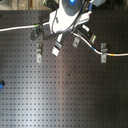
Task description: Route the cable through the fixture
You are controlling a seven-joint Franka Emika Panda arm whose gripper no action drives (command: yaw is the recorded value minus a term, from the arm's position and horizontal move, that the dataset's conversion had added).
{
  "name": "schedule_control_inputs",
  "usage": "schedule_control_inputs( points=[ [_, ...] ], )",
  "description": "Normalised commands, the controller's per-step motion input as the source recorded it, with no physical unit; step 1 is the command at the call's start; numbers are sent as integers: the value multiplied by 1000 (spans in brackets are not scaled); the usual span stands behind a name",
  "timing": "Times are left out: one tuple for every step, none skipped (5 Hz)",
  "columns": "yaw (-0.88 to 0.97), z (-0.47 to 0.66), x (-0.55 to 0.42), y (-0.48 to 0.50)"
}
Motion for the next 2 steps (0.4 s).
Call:
schedule_control_inputs(
  points=[
    [-268, 648, 336, 49],
    [0, 15, 0, 1]
  ],
)
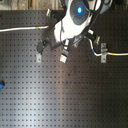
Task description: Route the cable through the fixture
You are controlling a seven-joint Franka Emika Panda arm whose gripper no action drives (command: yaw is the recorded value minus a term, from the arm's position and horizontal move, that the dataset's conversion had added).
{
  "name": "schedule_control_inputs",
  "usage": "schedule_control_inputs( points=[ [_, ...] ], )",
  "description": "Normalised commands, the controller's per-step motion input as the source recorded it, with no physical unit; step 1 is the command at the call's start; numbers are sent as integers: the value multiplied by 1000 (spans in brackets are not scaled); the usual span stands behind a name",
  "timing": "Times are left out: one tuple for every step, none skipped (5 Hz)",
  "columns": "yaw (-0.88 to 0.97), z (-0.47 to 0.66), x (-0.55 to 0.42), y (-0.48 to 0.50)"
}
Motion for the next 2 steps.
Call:
schedule_control_inputs(
  points=[
    [-234, 542, -27, -58],
    [9, 0, 0, 0]
  ],
)
